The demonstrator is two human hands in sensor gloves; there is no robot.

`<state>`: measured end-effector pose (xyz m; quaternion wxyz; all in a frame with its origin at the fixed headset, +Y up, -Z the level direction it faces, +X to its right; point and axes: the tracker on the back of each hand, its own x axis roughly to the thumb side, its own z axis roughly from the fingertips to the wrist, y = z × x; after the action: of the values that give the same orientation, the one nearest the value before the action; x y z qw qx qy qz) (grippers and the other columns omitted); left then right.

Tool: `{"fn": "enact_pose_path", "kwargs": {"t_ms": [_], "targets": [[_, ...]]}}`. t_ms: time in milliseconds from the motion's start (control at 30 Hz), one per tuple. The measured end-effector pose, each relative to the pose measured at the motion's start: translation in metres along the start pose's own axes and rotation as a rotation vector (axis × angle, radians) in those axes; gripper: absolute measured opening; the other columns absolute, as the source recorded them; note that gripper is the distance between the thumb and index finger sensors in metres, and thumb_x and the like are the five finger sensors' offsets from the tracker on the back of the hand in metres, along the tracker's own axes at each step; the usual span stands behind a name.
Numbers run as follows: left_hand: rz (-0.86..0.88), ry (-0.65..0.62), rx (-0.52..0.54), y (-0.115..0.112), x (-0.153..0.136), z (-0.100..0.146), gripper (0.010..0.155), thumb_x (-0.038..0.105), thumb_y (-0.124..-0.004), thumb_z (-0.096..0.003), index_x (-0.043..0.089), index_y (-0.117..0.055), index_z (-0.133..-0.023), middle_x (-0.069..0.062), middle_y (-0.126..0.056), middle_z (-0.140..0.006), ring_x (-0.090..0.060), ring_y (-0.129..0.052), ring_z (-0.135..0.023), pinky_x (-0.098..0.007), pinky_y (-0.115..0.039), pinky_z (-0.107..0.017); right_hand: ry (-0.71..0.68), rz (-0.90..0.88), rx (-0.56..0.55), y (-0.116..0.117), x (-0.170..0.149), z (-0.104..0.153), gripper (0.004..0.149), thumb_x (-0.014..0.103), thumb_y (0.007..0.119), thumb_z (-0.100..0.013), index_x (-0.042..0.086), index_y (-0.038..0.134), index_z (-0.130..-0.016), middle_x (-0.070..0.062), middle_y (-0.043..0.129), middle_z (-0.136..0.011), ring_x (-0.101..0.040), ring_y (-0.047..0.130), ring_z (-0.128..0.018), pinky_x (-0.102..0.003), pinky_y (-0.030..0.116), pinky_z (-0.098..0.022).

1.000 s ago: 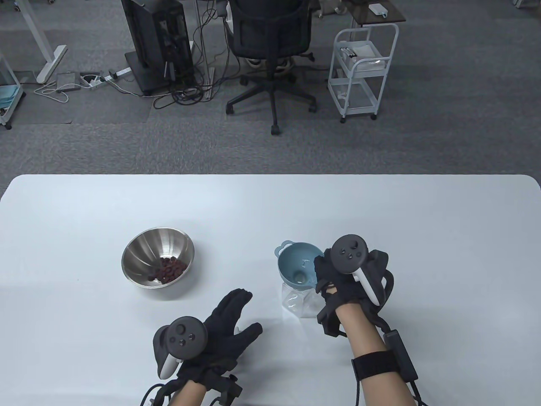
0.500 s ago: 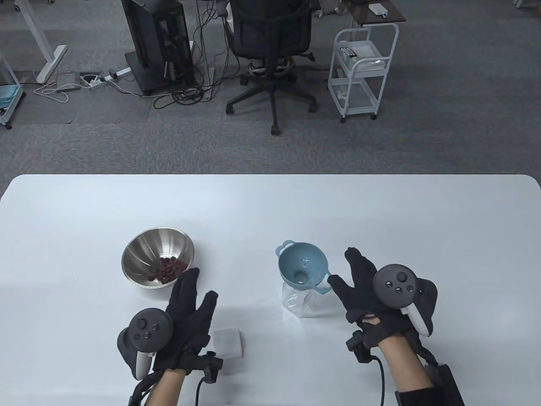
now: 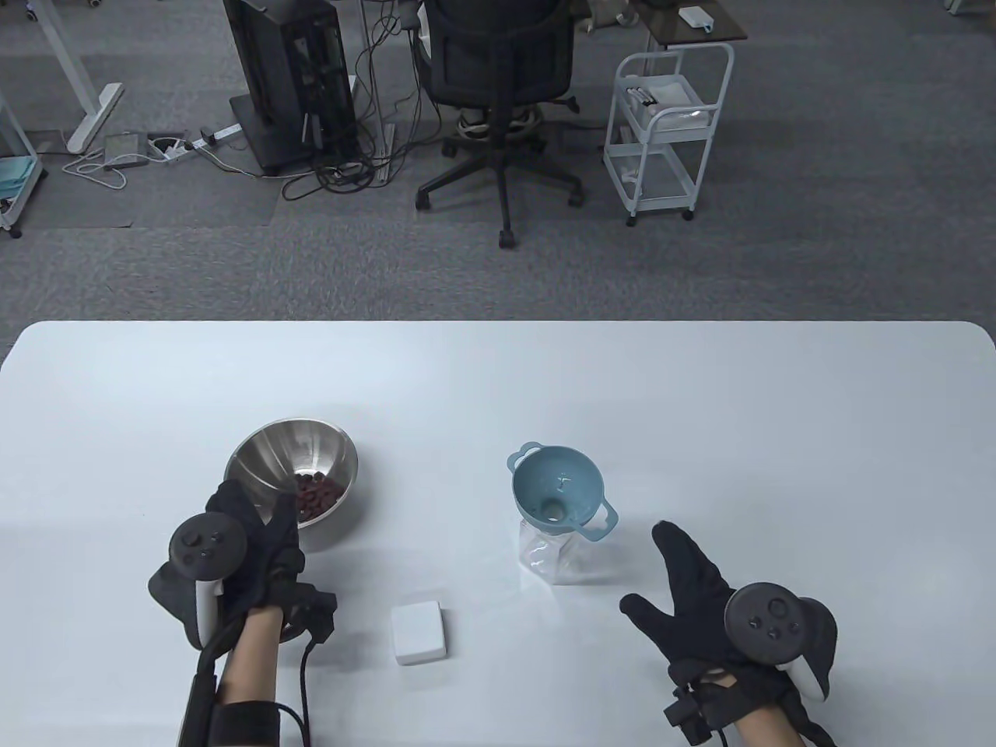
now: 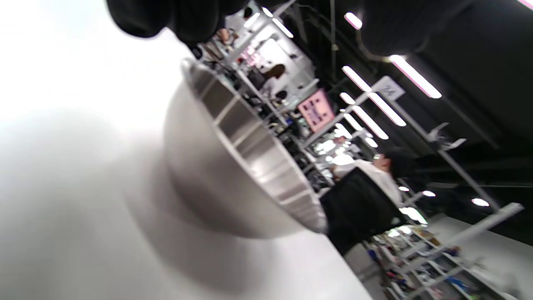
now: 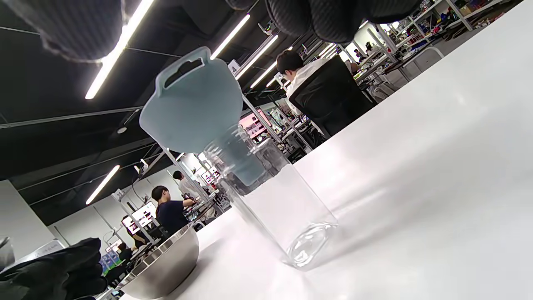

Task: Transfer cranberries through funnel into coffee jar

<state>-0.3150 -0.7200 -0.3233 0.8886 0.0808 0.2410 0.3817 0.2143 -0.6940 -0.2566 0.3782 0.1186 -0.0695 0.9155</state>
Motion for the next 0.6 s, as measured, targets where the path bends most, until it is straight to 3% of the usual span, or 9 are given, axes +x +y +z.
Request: {"fn": "enact_pose_path", "kwargs": {"t_ms": [300, 600], "targets": [[0.054, 0.241, -0.049, -0.02, -0.033, -0.031, 0.083, 0.055, -0.068, -0.0561, 0.006, -0.031, -0.113, -0.026, -0.037, -0.115, -0.036, -0.077, -0.096, -0.046, -0.074, -0.068, 0.009, 0.003, -0.009, 0.0, -0.006, 0.002, 0.093, 0.062, 0.08, -0.045, 0.006, 0.041, -0.107, -0.024, 0.053, -0.114, -0.049, 0.064, -0.098, -0.058, 0.059, -0.068], [0.191, 0.347, -0.101, -0.023, -0.057, -0.04, 0.066, 0.047, -0.072, -0.059, 0.004, -0.057, -0.106, -0.023, -0.075, -0.099, -0.017, -0.106, -0.068, -0.027, -0.095, -0.049, 0.0, 0.014, 0.013, 0.004, -0.004, 0.003, 0.093, 0.062, 0.08, -0.045, 0.006, 0.041, -0.107, -0.024, 0.054, -0.113, -0.048, 0.065, -0.098, -0.058, 0.059, -0.068]]}}
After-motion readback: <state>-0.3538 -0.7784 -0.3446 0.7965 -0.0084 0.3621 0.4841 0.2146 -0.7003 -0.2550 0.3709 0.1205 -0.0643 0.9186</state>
